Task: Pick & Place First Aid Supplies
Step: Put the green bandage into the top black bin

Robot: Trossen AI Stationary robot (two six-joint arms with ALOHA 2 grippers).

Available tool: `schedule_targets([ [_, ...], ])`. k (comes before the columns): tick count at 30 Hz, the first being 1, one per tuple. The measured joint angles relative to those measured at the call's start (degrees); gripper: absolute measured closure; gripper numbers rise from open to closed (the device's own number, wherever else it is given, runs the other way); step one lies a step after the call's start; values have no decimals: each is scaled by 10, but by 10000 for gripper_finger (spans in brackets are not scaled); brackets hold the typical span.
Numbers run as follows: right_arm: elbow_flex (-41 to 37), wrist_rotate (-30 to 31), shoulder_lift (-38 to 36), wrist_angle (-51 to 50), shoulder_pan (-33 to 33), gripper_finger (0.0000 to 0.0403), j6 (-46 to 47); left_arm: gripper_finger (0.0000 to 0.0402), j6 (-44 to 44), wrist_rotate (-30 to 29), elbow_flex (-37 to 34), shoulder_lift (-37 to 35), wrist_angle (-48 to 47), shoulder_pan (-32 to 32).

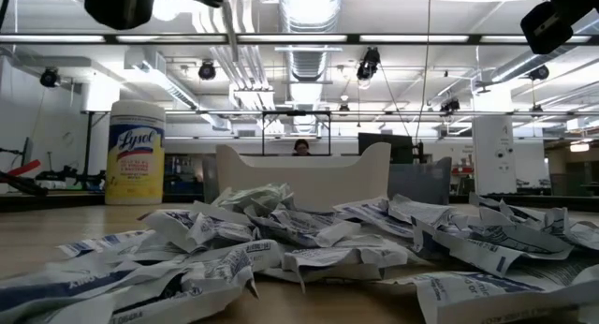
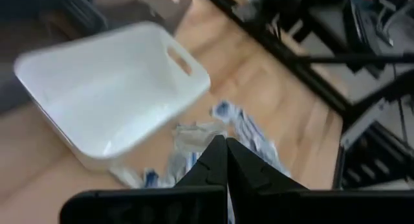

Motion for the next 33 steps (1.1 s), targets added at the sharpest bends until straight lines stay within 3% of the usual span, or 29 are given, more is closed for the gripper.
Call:
schedule_targets([
  [7, 0, 0, 0, 0, 0, 344, 0, 402, 14, -71, 0, -14, 5, 23],
  [18, 0, 0, 0, 0, 0, 344, -3, 401, 171, -75, 0, -14, 111, 134],
  [25, 0, 0, 0, 0, 0, 344, -3, 401, 318, -23, 0, -14, 224, 250],
  [33, 0, 1, 0, 0, 0, 344, -3, 401, 394, 109, 0, -8, 296, 390],
])
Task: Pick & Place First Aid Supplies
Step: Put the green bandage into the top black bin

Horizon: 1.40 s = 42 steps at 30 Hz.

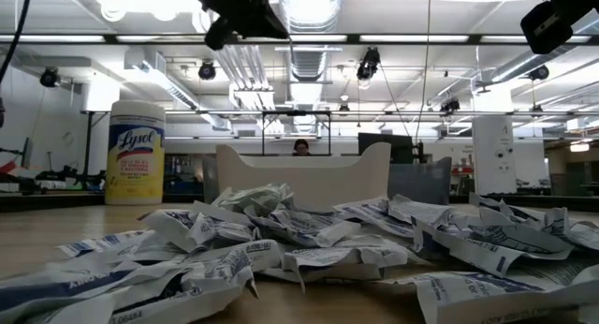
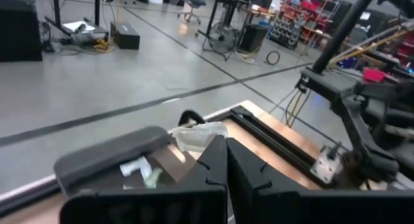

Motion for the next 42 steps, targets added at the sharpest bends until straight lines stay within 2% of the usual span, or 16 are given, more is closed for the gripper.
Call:
schedule_targets([
  [9, 0, 0, 0, 0, 0, 344, 0, 401, 13, 131, 1, 60, 85, 109],
  [12, 0, 0, 0, 0, 0, 344, 0, 401, 7, 163, 17, 91, 85, 134],
  [18, 0, 0, 0, 0, 0, 344, 0, 401, 9, 231, 85, 175, 83, 172],
  [23, 0, 0, 0, 1, 0, 344, 0, 401, 17, 265, 165, 251, 19, 193],
  [33, 0, 0, 0, 2, 0, 344, 3, 401, 83, 280, 300, 353, -156, 203],
  [38, 0, 0, 0, 2, 0, 344, 4, 402, 93, 274, 319, 391, -216, 203],
  [42, 0, 0, 0, 2, 0, 344, 5, 401, 92, 274, 317, 403, -221, 204],
])
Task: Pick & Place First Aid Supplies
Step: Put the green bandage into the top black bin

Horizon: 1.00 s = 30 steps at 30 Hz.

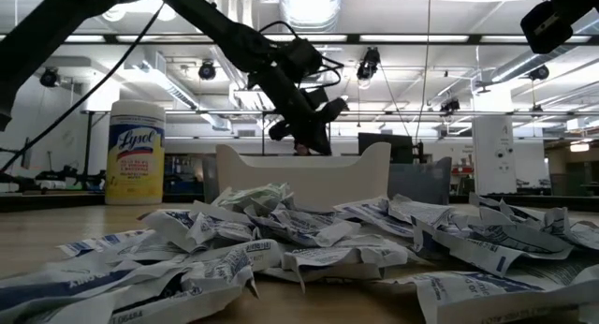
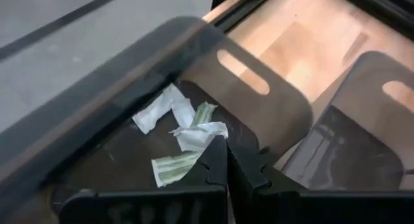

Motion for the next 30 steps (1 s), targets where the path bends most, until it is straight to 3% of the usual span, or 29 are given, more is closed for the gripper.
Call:
schedule_targets([
  [22, 0, 0, 0, 2, 0, 344, 0, 398, 0, 0, -24, 1, -4, 5],
  [30, 0, 0, 0, 2, 0, 344, 0, 313, -13, -4, -24, -1, -1, 7],
])
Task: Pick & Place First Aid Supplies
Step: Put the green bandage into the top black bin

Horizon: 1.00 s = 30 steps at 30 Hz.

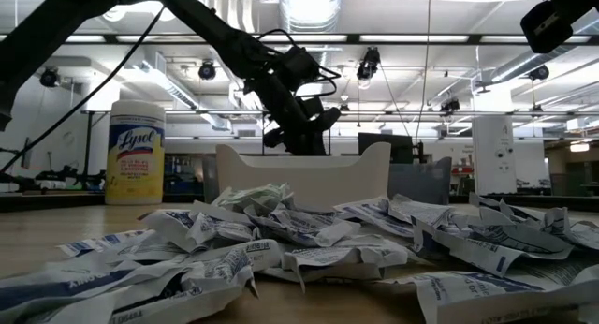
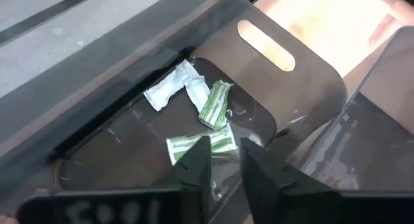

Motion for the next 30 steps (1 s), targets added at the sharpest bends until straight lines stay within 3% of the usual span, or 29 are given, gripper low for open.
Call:
schedule_targets([
  [5, 0, 0, 0, 0, 0, 344, 0, 268, -11, -2, 0, -25, -6, 2],
  [17, 0, 0, 0, -1, 0, 344, 0, 261, -64, 194, 8, -196, -188, -38],
  [24, 0, 0, 0, -3, 0, 344, -2, 261, -126, 210, 0, -271, -290, -130],
  [30, 0, 0, 0, -3, 0, 344, -2, 261, -148, 204, -1, -287, -344, -235],
])
